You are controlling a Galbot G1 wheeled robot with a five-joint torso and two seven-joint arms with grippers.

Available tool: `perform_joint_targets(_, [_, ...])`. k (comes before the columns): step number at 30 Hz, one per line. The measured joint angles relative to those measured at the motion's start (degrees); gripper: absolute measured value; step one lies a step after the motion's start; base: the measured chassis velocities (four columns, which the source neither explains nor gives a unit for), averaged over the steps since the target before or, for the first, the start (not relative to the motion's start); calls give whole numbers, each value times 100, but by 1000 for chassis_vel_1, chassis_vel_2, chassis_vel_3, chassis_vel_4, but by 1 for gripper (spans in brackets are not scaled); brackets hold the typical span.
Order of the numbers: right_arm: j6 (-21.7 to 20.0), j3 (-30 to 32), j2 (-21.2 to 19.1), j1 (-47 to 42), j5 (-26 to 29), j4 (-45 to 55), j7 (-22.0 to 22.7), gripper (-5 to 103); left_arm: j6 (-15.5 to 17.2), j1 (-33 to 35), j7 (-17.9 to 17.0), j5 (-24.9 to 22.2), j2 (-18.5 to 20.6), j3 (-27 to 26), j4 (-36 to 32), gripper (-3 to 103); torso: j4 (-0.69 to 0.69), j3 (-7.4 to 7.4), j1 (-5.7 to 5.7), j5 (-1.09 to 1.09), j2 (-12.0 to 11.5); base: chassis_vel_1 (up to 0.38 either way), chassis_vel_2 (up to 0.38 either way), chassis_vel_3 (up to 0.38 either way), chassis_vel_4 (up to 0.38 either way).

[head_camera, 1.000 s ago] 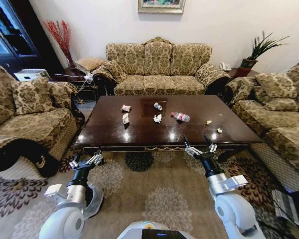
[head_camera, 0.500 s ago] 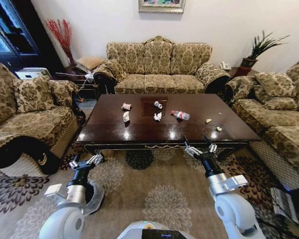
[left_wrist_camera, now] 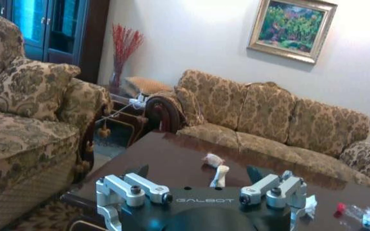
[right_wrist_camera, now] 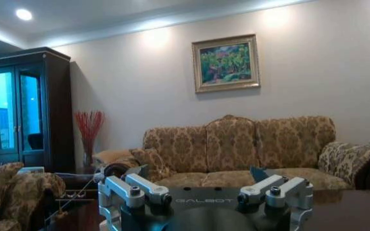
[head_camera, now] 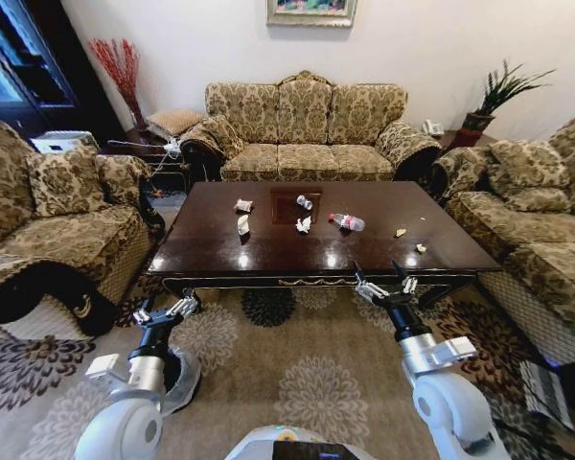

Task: Move to the front of the table and place the trash on the table into the trash bin.

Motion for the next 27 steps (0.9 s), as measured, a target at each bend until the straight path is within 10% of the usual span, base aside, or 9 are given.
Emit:
perform_joint_targets(9, [-391, -359, 251, -114, -600, 265, 435, 100, -853, -200, -337, -240, 1102, -885, 1507, 100, 0, 1, 0, -4, 0, 0, 0, 0, 0])
perform_joint_targets(18, [-490, -323, 258, -100, -419, 531, 221, 100, -914, -217, -357, -266, 1200, -950, 1622, 100, 0, 1, 1, -2, 0, 0, 0, 0, 0])
perform_joint_targets(27, [-307, 123, 159, -195, -171, 367, -293, 100, 534, -56, -30, -546, 2037, -1153, 1558, 100, 0, 1, 1, -2, 1, 0, 0, 0, 0])
